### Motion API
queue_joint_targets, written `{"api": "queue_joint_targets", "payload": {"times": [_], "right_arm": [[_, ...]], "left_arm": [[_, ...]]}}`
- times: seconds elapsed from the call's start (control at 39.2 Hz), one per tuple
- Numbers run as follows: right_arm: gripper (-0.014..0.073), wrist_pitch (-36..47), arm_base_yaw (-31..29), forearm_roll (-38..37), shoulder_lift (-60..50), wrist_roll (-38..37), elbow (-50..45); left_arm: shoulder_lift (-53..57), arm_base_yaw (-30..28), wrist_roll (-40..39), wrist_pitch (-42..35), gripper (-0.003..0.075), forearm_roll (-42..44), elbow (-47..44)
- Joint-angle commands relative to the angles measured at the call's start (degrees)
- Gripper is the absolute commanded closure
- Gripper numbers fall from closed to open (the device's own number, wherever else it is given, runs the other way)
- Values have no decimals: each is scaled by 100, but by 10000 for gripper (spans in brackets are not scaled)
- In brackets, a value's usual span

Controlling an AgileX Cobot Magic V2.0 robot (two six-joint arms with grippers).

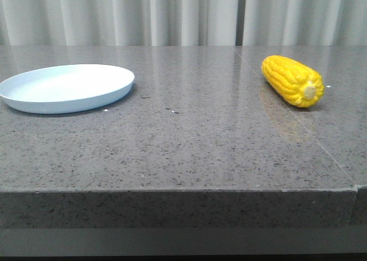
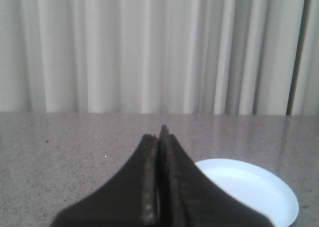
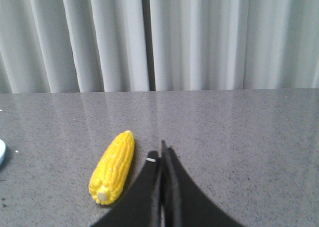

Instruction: Place corn on plate with both arms

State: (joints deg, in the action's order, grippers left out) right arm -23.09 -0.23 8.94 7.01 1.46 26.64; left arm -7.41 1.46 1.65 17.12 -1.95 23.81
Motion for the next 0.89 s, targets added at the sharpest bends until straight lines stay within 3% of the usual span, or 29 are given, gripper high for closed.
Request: {"api": "queue_joint_targets", "payload": {"times": [0.0, 0.38, 0.48, 0.59, 0.77, 0.82, 0.87], "right_arm": [[662, 321, -33, 74, 581, 14, 493], [662, 419, -33, 74, 1054, 14, 622], [611, 394, -33, 74, 1054, 14, 622], [451, 394, -33, 74, 1054, 14, 622], [76, 401, -33, 74, 1054, 14, 622], [8, 405, -33, 74, 1054, 14, 622], [-41, 399, -33, 74, 1054, 14, 616]], "left_arm": [[-613, 9, -9, -138, 741, 195, 435], [-1213, 9, -9, -316, 740, 412, 592], [-1213, 9, -9, -316, 717, 412, 592], [-1213, 9, -9, -316, 547, 412, 592], [-1213, 9, -9, -316, 60, 412, 592], [-1213, 9, -9, -316, 16, 412, 592], [-1213, 9, -9, -316, 46, 412, 592]]}}
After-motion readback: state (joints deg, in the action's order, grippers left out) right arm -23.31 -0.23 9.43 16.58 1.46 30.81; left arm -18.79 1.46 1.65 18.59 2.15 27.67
